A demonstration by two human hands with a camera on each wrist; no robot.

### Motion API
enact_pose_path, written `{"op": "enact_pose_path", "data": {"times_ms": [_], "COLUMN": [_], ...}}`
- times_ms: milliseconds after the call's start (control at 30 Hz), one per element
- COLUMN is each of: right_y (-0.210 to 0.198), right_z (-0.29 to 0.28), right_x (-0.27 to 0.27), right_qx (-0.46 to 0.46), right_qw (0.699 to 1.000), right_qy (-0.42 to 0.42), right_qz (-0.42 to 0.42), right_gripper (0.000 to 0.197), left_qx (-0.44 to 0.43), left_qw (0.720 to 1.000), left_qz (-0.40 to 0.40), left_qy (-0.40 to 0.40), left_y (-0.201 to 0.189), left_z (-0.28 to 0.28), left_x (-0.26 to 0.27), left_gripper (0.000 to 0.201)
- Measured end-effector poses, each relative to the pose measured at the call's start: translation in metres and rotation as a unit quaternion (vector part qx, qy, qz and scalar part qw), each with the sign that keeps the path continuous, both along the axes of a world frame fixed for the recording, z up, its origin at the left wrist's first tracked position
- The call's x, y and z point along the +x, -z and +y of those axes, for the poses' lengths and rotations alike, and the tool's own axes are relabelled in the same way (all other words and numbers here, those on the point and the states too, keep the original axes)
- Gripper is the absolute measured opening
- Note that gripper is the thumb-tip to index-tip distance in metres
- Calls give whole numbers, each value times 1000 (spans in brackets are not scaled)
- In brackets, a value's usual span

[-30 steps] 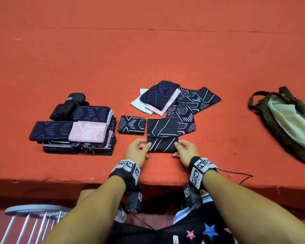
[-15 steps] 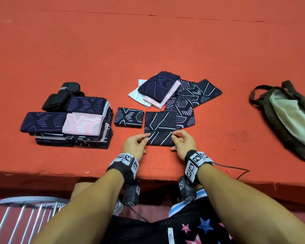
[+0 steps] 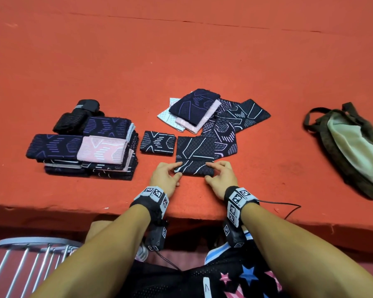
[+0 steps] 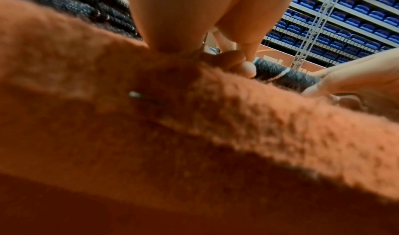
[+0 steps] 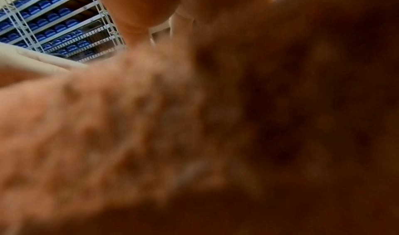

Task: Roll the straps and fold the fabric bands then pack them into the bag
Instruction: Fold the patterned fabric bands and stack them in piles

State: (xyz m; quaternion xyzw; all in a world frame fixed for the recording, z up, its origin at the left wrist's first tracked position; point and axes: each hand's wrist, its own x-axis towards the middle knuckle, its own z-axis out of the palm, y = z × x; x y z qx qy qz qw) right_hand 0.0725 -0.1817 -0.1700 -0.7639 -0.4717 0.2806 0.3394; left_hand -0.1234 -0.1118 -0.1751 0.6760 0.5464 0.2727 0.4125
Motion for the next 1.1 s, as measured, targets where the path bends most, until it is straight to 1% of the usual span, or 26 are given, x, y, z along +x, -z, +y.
{"op": "enact_pose_path", "data": {"times_ms": [67, 133, 167, 233, 300, 367, 433, 500, 533, 600, 633, 700, 733, 900, 1033, 1100], "right_y": [4, 10, 10, 15, 10, 4, 0, -3, -2, -2, 0, 5, 7, 9, 13, 13], "right_z": [0, 1, 1, 1, -1, -4, -6, -8, -8, -8, -7, -7, -7, -6, -3, -1], "right_x": [-1, 0, 0, 1, 0, -1, -1, -1, -1, 0, 0, 2, 4, 5, 4, 2], "right_qx": [23, 39, 46, 62, 74, 64, 60, 60, 60, 52, 48, 40, 40, 61, 62, 64], "right_qw": [1000, 999, 998, 995, 994, 995, 995, 994, 994, 993, 992, 992, 993, 993, 994, 994], "right_qy": [-8, -1, 5, 16, 30, 36, 36, 39, 43, 45, 44, 41, 40, 20, 33, 40], "right_qz": [4, 35, 51, 76, 77, 69, 69, 78, 85, 96, 103, 110, 103, 102, 84, 76], "right_gripper": [36, 28, 25, 26, 26, 18, 19, 26, 29, 32, 29, 14, 13, 14, 7, 5], "left_qx": [6, 10, 9, -2, -4, -6, -15, -19, -21, -23, -20, -9, -5, -9, -19, -31], "left_qw": [1000, 1000, 999, 999, 997, 996, 995, 997, 998, 998, 998, 998, 998, 998, 997, 996], "left_qz": [-1, -2, -6, -30, -60, -81, -90, -66, -54, -53, -57, -64, -63, -59, -75, -80], "left_qy": [-13, -28, -31, -34, -40, -44, -44, -36, -30, -20, -18, -16, -15, -23, -23, -15], "left_y": [0, 0, 1, 2, 1, -1, -1, 5, 7, 6, 5, 2, 0, -3, 0, 2], "left_z": [-1, -2, -3, -5, -5, -6, -7, -6, -5, -5, -6, -8, -9, -9, -8, -7], "left_x": [1, 2, 2, 1, 1, 0, -3, -7, -8, -8, -8, -6, -5, -6, -6, -6], "left_gripper": [26, 21, 20, 19, 19, 22, 23, 32, 32, 21, 15, 8, 7, 11, 11, 21]}}
